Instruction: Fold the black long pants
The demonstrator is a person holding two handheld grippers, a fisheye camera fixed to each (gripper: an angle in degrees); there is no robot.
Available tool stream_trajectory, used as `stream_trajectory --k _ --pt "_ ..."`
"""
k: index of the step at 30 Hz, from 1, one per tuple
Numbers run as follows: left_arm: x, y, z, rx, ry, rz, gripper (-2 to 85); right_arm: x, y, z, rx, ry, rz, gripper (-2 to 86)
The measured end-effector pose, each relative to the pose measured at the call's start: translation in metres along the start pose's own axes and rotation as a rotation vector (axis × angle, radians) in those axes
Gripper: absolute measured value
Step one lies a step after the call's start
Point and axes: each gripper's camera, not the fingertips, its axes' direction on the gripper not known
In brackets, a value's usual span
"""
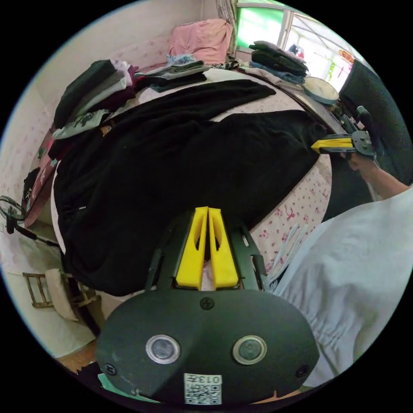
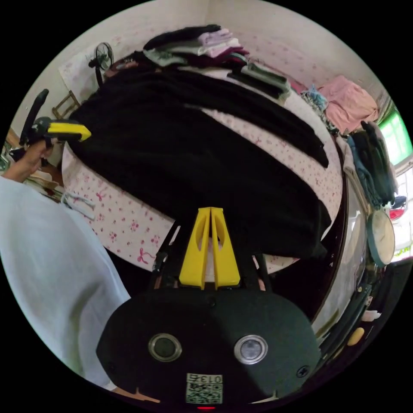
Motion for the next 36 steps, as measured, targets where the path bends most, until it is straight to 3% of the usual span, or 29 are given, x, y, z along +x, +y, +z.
stream_trajectory --k 5,8,9,13,18,21,23,27,31,33,35,36 --pt "0.049 -0.051 0.024 0.004 0.139 0.155 -0.3 -0.002 -0.022 -0.012 0.067 -0.023 -0.031 0.2" --pt "0.072 -0.071 0.048 -0.071 0.101 0.218 -0.2 0.004 -0.017 0.003 -0.062 0.001 -0.055 0.1" --pt "0.072 -0.073 0.053 -0.054 0.094 0.205 -0.2 0.007 -0.012 -0.001 0.004 -0.02 -0.052 0.1" --pt "0.064 -0.087 0.056 -0.078 0.135 0.19 -0.3 0.049 0.012 -0.012 -0.042 -0.011 0.04 0.1" --pt "0.077 -0.124 0.06 -0.028 0.101 0.261 -0.3 0.112 0.014 -0.032 0.06 0.049 0.226 0.2" --pt "0.072 -0.146 0.082 -0.083 0.134 0.243 -0.3 0.142 0.006 -0.022 0.025 0.122 0.273 0.2" --pt "0.061 -0.153 0.083 -0.086 0.168 0.199 -0.3 0.174 0.006 -0.002 -0.123 0.13 0.324 0.1" --pt "0.036 -0.166 0.067 -0.034 0.13 0.127 -0.3 0.21 0.006 -0.029 -0.034 0.065 0.385 0.1" --pt "0.004 -0.194 0.066 -0.029 0.051 0.062 -0.3 0.214 -0.024 -0.044 0.081 0.023 0.27 0.1" --pt "-0.007 -0.205 0.077 -0.095 0.046 0.048 -0.3 0.214 -0.037 -0.034 0.062 0.001 0.239 0.1" --pt "-0.017 -0.209 0.081 -0.093 0.077 0.038 -0.3 0.224 -0.05 -0.01 -0.098 -0.031 0.245 0.1" --pt "-0.024 -0.212 0.082 -0.098 0.113 0.024 -0.3 0.226 -0.051 -0.013 -0.052 -0.036 0.243 0.1"
